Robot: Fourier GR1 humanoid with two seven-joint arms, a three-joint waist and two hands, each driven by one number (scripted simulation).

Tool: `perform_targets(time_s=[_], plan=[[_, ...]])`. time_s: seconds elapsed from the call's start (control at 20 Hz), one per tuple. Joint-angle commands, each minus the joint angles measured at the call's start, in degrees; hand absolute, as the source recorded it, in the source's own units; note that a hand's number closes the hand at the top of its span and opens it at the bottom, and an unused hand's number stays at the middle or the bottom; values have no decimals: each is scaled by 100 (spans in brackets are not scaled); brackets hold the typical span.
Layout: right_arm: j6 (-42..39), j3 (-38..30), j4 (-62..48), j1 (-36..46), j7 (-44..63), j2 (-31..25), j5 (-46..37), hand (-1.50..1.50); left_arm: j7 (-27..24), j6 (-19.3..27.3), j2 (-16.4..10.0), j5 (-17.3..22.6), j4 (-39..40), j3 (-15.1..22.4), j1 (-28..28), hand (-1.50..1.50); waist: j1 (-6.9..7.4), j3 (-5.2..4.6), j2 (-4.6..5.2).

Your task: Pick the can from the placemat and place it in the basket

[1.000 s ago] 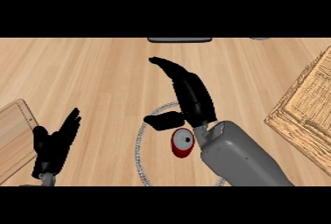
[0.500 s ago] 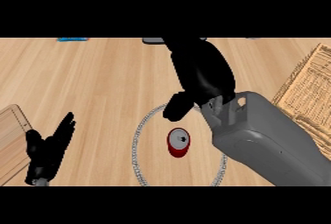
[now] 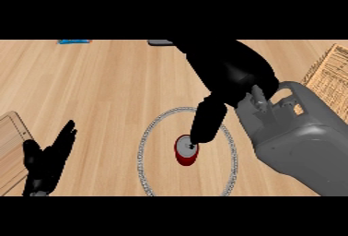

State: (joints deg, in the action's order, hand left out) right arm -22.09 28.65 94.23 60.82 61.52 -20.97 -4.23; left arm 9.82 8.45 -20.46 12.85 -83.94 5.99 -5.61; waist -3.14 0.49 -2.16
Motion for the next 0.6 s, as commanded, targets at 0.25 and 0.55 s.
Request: perform_targets(time_s=[0.25, 0.55], plan=[[-708, -23, 457, 393, 1622, -543, 1336, -150, 430, -77, 55, 63, 256, 120, -379, 0, 71, -64, 94], [-103, 270, 603, 278, 1729, -563, 1333, -150, 314, -82, 74, -54, 408, 102, -219, 0, 151, -64, 157]])
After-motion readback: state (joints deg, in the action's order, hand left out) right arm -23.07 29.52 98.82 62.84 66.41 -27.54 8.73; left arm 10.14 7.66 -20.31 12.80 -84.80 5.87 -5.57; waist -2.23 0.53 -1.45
